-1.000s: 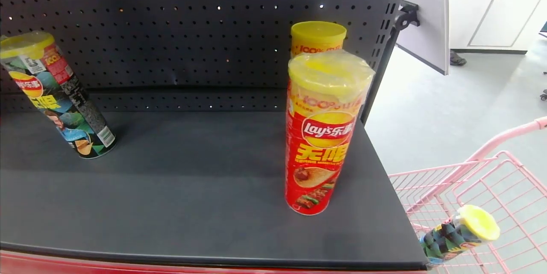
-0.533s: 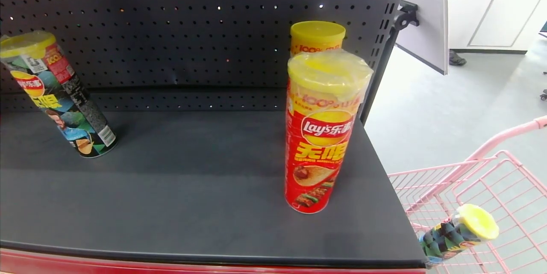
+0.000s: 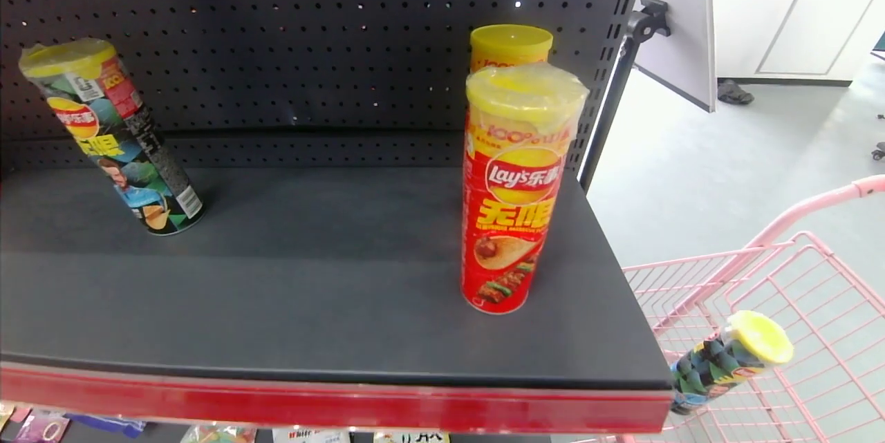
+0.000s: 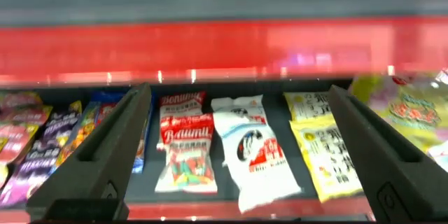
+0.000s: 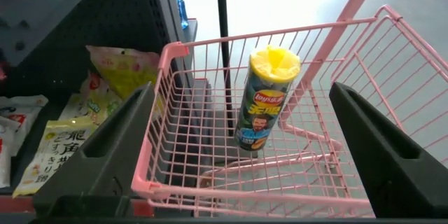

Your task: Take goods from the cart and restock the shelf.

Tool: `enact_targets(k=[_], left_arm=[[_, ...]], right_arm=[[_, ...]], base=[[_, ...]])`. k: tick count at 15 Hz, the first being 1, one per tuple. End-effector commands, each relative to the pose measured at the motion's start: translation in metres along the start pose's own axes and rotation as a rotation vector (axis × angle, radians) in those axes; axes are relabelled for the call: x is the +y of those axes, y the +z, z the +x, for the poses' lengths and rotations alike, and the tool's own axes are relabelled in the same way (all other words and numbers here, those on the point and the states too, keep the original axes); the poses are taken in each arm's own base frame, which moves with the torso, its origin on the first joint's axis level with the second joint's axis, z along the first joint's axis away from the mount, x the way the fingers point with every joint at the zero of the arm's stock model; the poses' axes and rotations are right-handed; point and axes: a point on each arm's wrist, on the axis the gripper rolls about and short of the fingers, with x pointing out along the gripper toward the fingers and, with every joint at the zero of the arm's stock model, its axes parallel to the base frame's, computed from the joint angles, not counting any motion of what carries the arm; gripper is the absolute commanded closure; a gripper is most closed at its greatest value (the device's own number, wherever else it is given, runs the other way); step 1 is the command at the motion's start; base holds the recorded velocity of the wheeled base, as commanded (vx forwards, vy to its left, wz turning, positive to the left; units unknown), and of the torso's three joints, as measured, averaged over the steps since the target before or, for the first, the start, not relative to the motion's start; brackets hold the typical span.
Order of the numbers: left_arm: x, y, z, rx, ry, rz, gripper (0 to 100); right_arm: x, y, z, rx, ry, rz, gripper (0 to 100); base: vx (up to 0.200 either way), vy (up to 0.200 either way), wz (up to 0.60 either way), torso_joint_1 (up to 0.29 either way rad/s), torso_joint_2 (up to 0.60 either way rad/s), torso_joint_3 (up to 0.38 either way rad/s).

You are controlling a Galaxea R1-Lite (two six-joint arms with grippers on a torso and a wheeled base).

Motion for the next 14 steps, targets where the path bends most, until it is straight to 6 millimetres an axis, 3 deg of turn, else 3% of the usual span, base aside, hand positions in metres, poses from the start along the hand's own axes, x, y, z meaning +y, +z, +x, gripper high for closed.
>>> enact_targets(k=[1,6,14], left_arm=[[0.0,-0.0001,0.0001,0.002,0.0,0.0,0],[0.0,-0.0001,0.0001,0.002,0.0,0.0,0],[0.0,-0.0001,0.0001,0.002,0.0,0.001,0]], right_arm=[[0.0,-0.0001,0.0,0.0,0.0,0.0,0],[0.0,-0.0001,0.0,0.0,0.0,0.0,0],[0.0,-0.0001,0.0,0.0,0.0,0.0,0]], base=[[0.0,0.0,0.0,0.0,0.0,0.0],[0.0,0.0,0.0,0.0,0.0,0.0],[0.0,-0.2,0.0,0.003,0.0,0.004]])
